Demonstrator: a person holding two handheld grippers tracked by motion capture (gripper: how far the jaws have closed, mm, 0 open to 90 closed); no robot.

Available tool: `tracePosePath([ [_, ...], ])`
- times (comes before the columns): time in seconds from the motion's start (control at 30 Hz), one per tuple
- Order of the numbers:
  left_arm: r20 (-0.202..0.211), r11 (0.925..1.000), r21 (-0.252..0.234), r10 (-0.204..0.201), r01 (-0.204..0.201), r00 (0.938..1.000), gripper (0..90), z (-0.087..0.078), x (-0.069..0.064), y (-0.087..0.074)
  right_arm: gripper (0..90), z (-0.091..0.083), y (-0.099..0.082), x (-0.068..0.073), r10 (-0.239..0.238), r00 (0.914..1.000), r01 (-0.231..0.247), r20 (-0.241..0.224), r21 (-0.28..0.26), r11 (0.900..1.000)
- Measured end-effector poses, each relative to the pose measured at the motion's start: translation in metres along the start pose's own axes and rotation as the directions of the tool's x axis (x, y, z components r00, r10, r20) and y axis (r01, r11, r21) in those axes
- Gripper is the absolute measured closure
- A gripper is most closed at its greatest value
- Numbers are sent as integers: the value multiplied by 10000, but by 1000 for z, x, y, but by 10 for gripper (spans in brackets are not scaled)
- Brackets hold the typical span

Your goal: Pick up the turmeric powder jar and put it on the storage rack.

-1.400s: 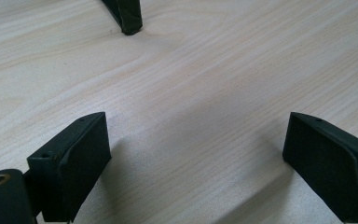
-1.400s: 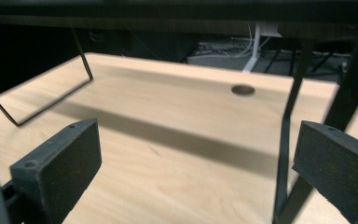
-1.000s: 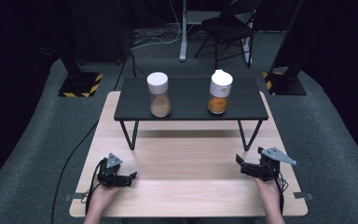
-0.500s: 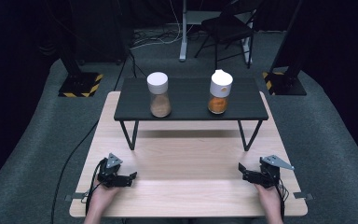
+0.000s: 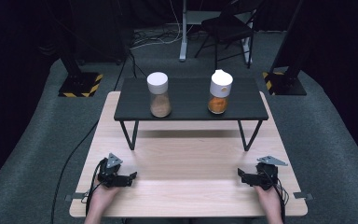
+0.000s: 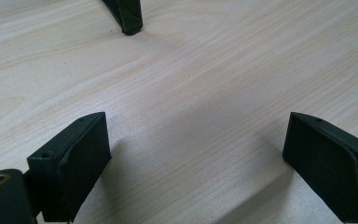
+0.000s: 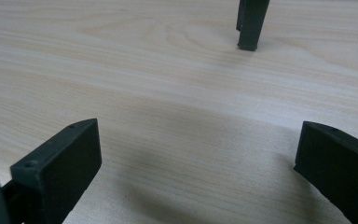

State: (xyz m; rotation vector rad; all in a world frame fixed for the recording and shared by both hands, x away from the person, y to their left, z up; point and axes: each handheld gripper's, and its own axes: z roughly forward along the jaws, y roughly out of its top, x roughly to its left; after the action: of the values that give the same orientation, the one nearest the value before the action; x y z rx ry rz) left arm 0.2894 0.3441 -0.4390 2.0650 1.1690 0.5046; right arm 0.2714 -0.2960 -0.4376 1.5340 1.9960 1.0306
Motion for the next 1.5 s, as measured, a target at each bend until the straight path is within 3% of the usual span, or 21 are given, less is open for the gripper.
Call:
tracePosePath([
  [0.23,3,10000,3,0,0,10000,68,0,0,0,0,2,3,2,-49,9999,47,104,177,9998],
  [0.47,46,10000,0,25,-25,10000,68,0,0,0,0,7,11,21,-944,9933,899,672,665,9937],
  [1.5,53,10000,-3,13,-13,10000,67,0,0,0,0,8,11,23,-930,9932,884,705,653,9939],
])
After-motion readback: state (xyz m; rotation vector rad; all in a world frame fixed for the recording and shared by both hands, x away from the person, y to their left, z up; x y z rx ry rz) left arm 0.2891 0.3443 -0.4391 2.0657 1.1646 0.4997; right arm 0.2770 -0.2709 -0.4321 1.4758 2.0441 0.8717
